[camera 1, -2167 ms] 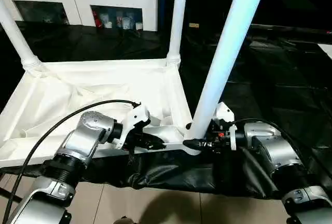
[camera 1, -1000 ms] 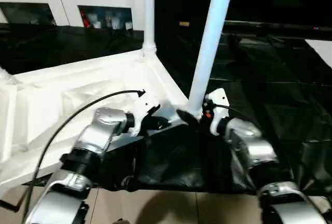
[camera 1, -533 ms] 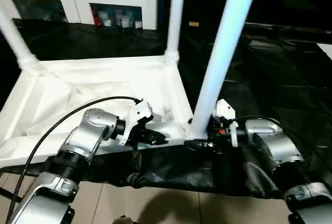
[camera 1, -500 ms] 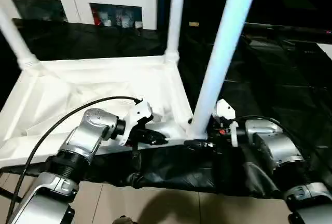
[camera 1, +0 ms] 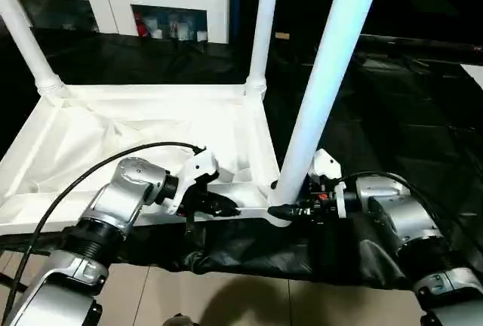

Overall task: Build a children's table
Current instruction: Rotate leg to tighten

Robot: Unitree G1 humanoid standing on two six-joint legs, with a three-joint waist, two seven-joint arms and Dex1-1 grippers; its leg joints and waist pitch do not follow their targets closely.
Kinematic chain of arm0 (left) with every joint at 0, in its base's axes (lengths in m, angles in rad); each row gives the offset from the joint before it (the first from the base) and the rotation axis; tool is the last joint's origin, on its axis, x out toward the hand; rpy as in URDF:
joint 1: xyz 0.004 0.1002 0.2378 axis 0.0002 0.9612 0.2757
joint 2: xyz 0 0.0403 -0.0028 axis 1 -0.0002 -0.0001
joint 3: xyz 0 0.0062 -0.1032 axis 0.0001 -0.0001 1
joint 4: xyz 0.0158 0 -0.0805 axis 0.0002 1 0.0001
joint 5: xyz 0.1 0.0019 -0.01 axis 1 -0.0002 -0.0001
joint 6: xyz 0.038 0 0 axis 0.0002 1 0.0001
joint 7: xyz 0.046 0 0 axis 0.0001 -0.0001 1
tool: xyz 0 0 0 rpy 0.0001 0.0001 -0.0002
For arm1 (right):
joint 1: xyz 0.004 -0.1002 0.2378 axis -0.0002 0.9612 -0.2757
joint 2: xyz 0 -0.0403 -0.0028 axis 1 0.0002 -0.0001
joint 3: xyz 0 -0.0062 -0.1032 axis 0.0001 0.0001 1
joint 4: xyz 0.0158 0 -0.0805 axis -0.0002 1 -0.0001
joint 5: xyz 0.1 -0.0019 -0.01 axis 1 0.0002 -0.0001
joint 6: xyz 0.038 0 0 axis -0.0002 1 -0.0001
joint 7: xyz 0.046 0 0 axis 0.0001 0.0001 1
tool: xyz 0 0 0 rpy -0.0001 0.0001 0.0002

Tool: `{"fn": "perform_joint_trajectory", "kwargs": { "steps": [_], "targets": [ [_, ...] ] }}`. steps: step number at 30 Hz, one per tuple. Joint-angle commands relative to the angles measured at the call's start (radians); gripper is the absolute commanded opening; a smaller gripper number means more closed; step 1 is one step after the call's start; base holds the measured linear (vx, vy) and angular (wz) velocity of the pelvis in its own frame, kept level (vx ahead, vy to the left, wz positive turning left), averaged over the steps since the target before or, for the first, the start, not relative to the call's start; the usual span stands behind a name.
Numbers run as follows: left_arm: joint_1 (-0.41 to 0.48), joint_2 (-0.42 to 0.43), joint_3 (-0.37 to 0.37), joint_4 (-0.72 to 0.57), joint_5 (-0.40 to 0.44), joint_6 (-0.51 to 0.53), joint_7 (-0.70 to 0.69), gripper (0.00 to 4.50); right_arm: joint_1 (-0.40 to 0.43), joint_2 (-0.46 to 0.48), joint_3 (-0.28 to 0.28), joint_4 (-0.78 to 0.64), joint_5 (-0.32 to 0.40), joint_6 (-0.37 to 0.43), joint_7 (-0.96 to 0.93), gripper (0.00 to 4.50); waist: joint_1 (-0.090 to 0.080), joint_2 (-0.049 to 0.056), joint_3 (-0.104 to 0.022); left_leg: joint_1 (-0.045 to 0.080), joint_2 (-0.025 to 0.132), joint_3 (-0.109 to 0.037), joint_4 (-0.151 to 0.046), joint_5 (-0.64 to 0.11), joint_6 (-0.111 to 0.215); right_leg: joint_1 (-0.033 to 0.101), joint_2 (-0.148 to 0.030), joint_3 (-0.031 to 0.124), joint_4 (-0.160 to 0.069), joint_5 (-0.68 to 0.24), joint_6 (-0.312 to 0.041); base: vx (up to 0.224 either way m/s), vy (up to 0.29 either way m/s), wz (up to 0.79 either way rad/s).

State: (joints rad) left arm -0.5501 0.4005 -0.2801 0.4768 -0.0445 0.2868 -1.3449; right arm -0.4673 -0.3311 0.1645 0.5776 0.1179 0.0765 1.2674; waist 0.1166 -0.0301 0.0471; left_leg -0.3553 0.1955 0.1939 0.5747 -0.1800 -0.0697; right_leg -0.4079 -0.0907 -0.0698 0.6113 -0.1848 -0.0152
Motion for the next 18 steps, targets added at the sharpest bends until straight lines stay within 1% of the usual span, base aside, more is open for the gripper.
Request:
{"fn": "perform_joint_trajectory", "kwargs": {
  "steps": [1,2,3,4,5,6,7,8,9,10,11,12,13,14,15,16,17,18],
  "targets": [
    [-0.028,-0.064,0.032,-0.027,-0.015,-0.009,0.119,0.00,0.027,0.071,0.027,0.040,-0.012,0.000,-0.107,2.65,-0.003,0.009,-0.054,0.006,0.040,-0.015,-0.069,-0.244,0.028,0.052,-0.057,0.044,-0.075,-0.213,-0.227,0.000,0.000,0.00],
    [-0.030,-0.080,0.036,-0.021,-0.009,-0.012,0.156,0.00,0.023,0.094,0.013,0.060,-0.020,-0.007,-0.173,2.65,-0.005,0.009,-0.052,0.008,0.039,-0.016,-0.071,-0.266,0.020,0.050,-0.059,0.045,-0.079,-0.248,-0.220,0.000,0.000,0.00],
    [-0.032,-0.099,0.041,-0.016,-0.002,-0.008,0.194,0.00,0.017,0.119,-0.003,0.082,-0.025,-0.004,-0.244,2.65,-0.010,0.013,-0.048,0.013,0.038,-0.020,-0.074,-0.307,0.001,0.047,-0.062,0.045,-0.089,-0.329,-0.200,0.000,0.000,0.00],
    [-0.032,-0.111,0.043,-0.013,0.001,-0.004,0.213,0.00,0.014,0.136,-0.013,0.096,-0.028,-0.003,-0.288,2.65,-0.013,0.011,-0.047,0.015,0.037,-0.021,-0.075,-0.326,-0.007,0.046,-0.063,0.044,-0.094,-0.372,-0.185,0.000,0.000,0.00],
    [-0.033,-0.113,0.043,-0.013,0.001,-0.004,0.217,0.00,0.013,0.139,-0.015,0.098,-0.028,-0.003,-0.296,2.64,-0.014,0.010,-0.050,0.018,0.037,-0.024,-0.075,-0.338,-0.017,0.045,-0.064,0.044,-0.097,-0.410,-0.167,0.000,0.000,0.00],
    [-0.032,-0.123,0.043,-0.012,0.004,0.000,0.231,0.00,0.011,0.155,-0.024,0.108,-0.029,-0.001,-0.334,2.64,-0.018,0.009,-0.050,0.016,0.036,-0.026,-0.078,-0.335,-0.015,0.046,-0.062,0.044,-0.098,-0.410,-0.156,0.000,0.000,0.00],
    [-0.035,-0.138,0.044,-0.007,0.009,0.004,0.256,0.00,0.007,0.177,-0.037,0.121,-0.028,0.003,-0.380,2.64,-0.020,0.013,-0.051,0.016,0.037,-0.025,-0.078,-0.331,-0.015,0.045,-0.061,0.046,-0.097,-0.397,-0.157,0.000,0.000,0.00],
    [-0.047,-0.186,0.049,0.014,0.023,0.013,0.335,0.00,-0.005,0.244,-0.072,0.152,-0.017,0.018,-0.507,2.64,-0.027,0.017,-0.050,0.014,0.036,-0.025,-0.078,-0.332,-0.018,0.042,-0.058,0.047,-0.096,-0.373,-0.165,0.000,0.000,0.00],
    [-0.066,-0.236,0.051,0.038,0.040,0.020,0.419,0.00,-0.022,0.313,-0.102,0.180,-0.012,0.032,-0.627,2.64,-0.032,0.014,-0.050,0.015,0.035,-0.026,-0.079,-0.344,-0.026,0.042,-0.059,0.045,-0.097,-0.387,-0.163,0.000,0.000,0.00],
    [-0.066,-0.236,0.051,0.038,0.040,0.020,0.419,0.00,-0.022,0.313,-0.102,0.180,-0.012,0.032,-0.627,2.64,-0.036,0.012,-0.051,0.014,0.034,-0.026,-0.078,-0.339,-0.027,0.042,-0.058,0.046,-0.096,-0.388,-0.160,0.000,0.000,0.00],
    [-0.070,-0.250,0.047,0.043,0.043,0.021,0.435,0.00,-0.029,0.334,-0.109,0.190,-0.014,0.038,-0.663,2.64,-0.035,0.014,-0.051,0.017,0.034,-0.028,-0.078,-0.341,-0.030,0.041,-0.060,0.045,-0.099,-0.402,-0.155,0.000,0.000,0.00],
    [-0.077,-0.275,0.044,0.048,0.045,0.021,0.463,0.00,-0.043,0.369,-0.118,0.209,-0.015,0.044,-0.714,2.64,-0.035,0.014,-0.052,0.016,0.033,-0.025,-0.078,-0.336,-0.025,0.040,-0.059,0.047,-0.100,-0.392,-0.152,0.000,0.000,0.00],
    [-0.078,-0.279,0.044,0.048,0.044,0.022,0.466,0.00,-0.047,0.375,-0.119,0.212,-0.015,0.044,-0.722,2.64,-0.035,0.015,-0.053,0.015,0.032,-0.025,-0.077,-0.332,-0.020,0.041,-0.059,0.047,-0.099,-0.381,-0.151,0.000,0.000,0.00],
    [-0.081,-0.291,0.042,0.048,0.044,0.024,0.476,0.00,-0.056,0.393,-0.122,0.220,-0.015,0.043,-0.746,2.64,-0.035,0.012,-0.054,0.013,0.033,-0.025,-0.078,-0.325,-0.017,0.042,-0.058,0.047,-0.097,-0.367,-0.153,0.000,0.000,0.00],
    [-0.082,-0.300,0.043,0.049,0.047,0.021,0.488,0.00,-0.067,0.409,-0.128,0.233,-0.013,0.029,-0.768,2.64,-0.034,0.010,-0.054,0.011,0.033,-0.024,-0.078,-0.316,-0.012,0.042,-0.058,0.047,-0.095,-0.348,-0.156,0.000,0.000,0.00],
    [-0.082,-0.304,0.044,0.049,0.049,0.018,0.495,0.00,-0.072,0.417,-0.131,0.240,-0.010,0.020,-0.779,2.64,-0.035,0.011,-0.054,0.010,0.033,-0.024,-0.078,-0.313,-0.011,0.042,-0.058,0.047,-0.094,-0.343,-0.158,0.000,0.000,0.00],
    [-0.081,-0.302,0.042,0.049,0.051,0.012,0.491,0.00,-0.076,0.419,-0.134,0.244,-0.011,0.004,-0.788,2.99,-0.034,0.011,-0.055,0.011,0.034,-0.023,-0.077,-0.307,-0.010,0.042,-0.058,0.047,-0.094,-0.329,-0.159,0.000,0.000,0.00],
    [-0.079,-0.300,0.039,0.047,0.051,0.006,0.485,0.00,-0.078,0.420,-0.137,0.245,-0.010,-0.010,-0.793,3.20,-0.034,0.012,-0.055,0.009,0.033,-0.022,-0.077,-0.294,-0.006,0.043,-0.058,0.048,-0.091,-0.301,-0.163,0.000,0.000,0.00]
  ]
}}
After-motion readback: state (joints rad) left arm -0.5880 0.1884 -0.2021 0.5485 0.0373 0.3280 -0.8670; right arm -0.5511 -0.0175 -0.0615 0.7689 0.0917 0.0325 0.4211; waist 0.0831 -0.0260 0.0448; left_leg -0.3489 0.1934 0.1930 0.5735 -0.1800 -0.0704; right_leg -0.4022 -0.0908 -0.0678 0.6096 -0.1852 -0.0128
